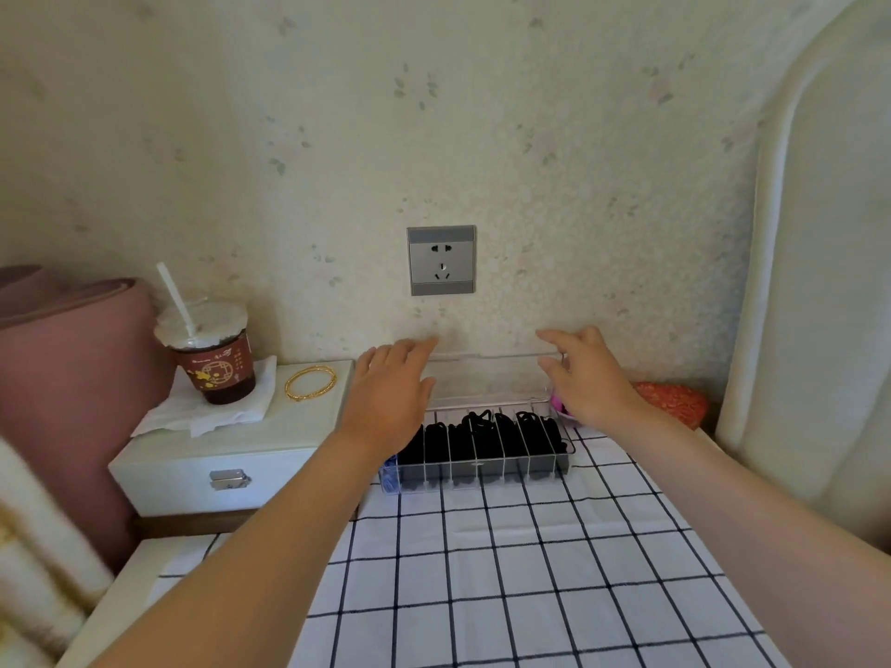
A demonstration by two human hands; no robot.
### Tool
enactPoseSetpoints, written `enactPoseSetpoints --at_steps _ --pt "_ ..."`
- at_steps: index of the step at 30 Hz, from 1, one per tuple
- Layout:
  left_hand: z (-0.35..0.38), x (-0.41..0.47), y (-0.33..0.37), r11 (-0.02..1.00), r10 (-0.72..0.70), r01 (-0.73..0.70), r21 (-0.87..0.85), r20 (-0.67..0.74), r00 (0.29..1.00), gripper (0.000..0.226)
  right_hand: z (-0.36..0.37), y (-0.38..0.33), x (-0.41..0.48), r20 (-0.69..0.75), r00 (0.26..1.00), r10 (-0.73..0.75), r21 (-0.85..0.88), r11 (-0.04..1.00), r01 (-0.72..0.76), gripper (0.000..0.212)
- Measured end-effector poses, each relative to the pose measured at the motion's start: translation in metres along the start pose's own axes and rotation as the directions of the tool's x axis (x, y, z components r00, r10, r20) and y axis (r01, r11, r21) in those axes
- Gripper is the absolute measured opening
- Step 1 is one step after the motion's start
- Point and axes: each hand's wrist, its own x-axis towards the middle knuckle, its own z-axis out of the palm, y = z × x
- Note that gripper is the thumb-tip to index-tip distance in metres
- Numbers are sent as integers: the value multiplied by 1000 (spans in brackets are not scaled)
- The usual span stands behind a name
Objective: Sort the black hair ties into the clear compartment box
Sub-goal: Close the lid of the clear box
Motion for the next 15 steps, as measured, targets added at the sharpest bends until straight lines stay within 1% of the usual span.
enactPoseSetpoints --at_steps 3,7,9,12,15 --pt "-3 -17 6 1000 22 -22 -8 16 1000 38 -3 4 -26 -14 994 -109 -52 993 109 27" --pt "-2 -46 12 997 28 -24 -71 45 999 32 3 14 -63 44 972 -230 -63 971 232 21" --pt "2 -60 13 996 38 -32 -88 65 997 34 9 19 -77 52 966 -254 -133 957 259 24" --pt "11 -73 17 996 12 -5 -91 80 997 38 19 23 -91 46 966 -255 -198 945 259 30" --pt "17 -79 19 996 11 -7 -91 47 999 38 26 29 -93 60 965 -255 -246 933 261 46"
